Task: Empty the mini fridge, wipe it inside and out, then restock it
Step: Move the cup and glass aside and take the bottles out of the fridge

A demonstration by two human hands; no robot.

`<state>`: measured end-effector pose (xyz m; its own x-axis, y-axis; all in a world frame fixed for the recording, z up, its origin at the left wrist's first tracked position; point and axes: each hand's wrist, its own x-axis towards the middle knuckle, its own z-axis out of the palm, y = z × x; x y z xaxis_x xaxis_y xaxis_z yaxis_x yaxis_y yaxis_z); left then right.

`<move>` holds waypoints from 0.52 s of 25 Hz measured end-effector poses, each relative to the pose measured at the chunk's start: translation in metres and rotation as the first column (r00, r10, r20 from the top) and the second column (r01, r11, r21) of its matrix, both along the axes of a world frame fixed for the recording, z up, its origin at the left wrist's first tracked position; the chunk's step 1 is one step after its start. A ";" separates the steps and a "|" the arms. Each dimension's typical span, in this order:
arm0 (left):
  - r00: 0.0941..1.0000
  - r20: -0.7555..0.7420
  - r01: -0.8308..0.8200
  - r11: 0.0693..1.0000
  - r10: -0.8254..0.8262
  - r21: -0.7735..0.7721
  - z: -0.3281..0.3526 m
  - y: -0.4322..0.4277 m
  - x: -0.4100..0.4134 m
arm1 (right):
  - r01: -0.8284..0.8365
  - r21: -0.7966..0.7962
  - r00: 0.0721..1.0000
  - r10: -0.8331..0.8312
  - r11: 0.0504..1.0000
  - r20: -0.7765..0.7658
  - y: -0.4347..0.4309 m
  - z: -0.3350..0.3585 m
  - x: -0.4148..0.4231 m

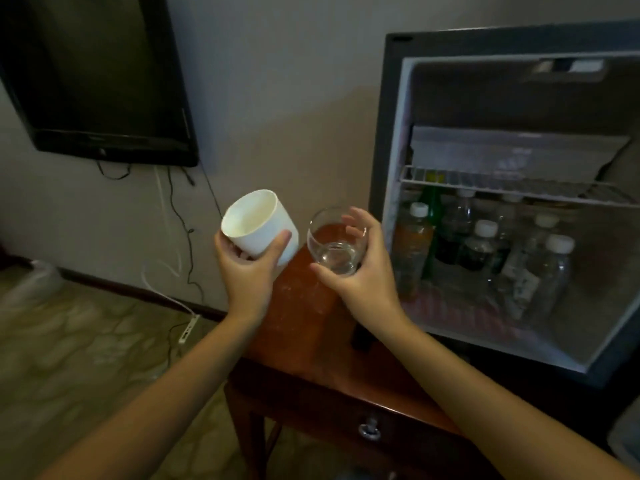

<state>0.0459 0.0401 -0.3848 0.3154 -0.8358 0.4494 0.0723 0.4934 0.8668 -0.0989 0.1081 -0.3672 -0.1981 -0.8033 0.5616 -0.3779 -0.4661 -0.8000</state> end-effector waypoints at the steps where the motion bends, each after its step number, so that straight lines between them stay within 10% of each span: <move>1: 0.999 0.025 -0.048 0.998 0.047 0.044 -0.007 -0.017 0.009 | 0.022 0.035 1.000 -0.022 0.999 0.004 -0.017 -0.009 0.010; 13: 0.934 0.348 -0.012 0.971 -0.075 0.240 -0.086 -0.190 -0.023 | 0.377 0.350 0.903 -0.424 0.857 0.065 -0.225 -0.085 -0.008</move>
